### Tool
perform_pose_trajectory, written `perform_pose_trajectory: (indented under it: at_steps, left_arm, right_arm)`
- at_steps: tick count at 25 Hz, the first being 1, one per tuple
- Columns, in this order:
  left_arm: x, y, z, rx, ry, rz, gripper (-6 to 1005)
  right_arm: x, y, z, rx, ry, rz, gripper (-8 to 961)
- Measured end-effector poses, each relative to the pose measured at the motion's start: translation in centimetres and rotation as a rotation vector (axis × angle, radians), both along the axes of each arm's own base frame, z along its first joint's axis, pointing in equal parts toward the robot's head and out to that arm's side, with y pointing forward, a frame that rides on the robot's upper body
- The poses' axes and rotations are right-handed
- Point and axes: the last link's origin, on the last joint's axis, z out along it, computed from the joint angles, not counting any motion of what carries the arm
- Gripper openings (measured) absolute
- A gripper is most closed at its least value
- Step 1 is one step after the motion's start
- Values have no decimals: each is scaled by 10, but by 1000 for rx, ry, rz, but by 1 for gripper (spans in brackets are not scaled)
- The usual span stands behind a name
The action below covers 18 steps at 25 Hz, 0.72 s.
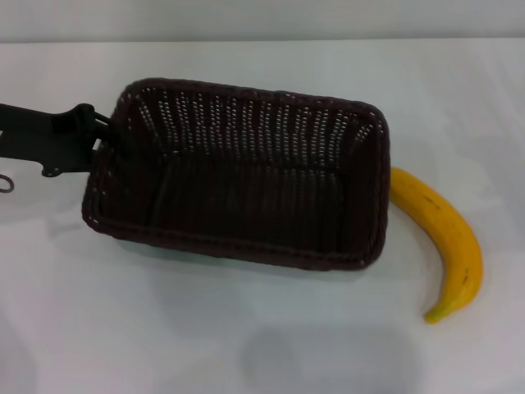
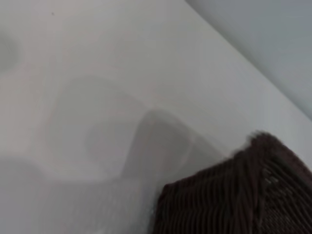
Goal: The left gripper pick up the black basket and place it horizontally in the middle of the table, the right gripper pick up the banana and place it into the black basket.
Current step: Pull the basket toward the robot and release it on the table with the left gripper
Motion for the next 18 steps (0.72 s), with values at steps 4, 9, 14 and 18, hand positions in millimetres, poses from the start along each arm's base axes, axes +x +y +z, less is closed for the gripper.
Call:
perform_pose_trajectory:
  at_steps: [4, 9, 14, 18]
  left_arm:
    - [0, -2, 5, 5, -24, -8, 325]
    - [1, -1, 12, 8, -28, -29, 397]
    - [1, 1, 22, 32, -45, -44, 544]
    - [-1, 1, 30, 47, -51, -41, 642]
  right_arm:
    - [0, 0, 0, -1, 6, 0, 715]
    - [1, -1, 1, 0, 6, -2, 715]
    - [3, -3, 1, 2, 7, -7, 715]
    - [3, -3, 1, 3, 8, -7, 715]
